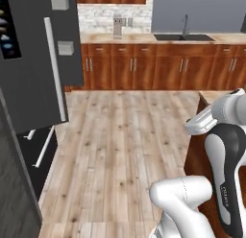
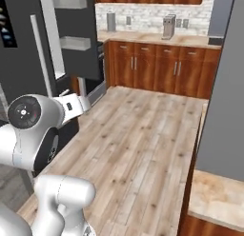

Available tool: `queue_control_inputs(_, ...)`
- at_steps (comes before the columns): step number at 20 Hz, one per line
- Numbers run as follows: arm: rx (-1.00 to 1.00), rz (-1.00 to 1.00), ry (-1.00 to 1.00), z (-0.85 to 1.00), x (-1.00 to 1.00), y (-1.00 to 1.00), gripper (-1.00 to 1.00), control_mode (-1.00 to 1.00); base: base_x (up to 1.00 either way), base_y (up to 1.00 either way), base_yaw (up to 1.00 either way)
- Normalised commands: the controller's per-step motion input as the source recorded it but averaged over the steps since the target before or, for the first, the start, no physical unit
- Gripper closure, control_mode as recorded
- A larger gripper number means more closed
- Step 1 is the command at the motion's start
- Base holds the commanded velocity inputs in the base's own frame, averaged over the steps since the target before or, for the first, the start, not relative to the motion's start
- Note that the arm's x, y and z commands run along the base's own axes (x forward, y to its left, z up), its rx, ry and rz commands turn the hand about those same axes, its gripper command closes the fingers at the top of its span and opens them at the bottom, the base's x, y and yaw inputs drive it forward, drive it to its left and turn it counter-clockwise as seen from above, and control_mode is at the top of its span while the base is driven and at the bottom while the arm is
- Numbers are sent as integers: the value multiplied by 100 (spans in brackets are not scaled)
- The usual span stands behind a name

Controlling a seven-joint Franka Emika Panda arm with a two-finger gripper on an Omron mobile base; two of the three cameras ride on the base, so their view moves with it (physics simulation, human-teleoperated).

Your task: Take the donuts from the fridge and place them on the empty tray on the dining counter.

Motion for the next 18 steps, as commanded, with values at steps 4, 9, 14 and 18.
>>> queue_control_inputs(4,0,0,0,0,0,0,-100,100,92,0,4)
queue_control_inputs(9,0,0,0,0,0,0,-100,100,84,11,18)
queue_control_inputs(14,0,0,0,0,0,0,-100,100,56,25,27)
queue_control_inputs(18,0,0,0,0,0,0,-100,100,25,7,33)
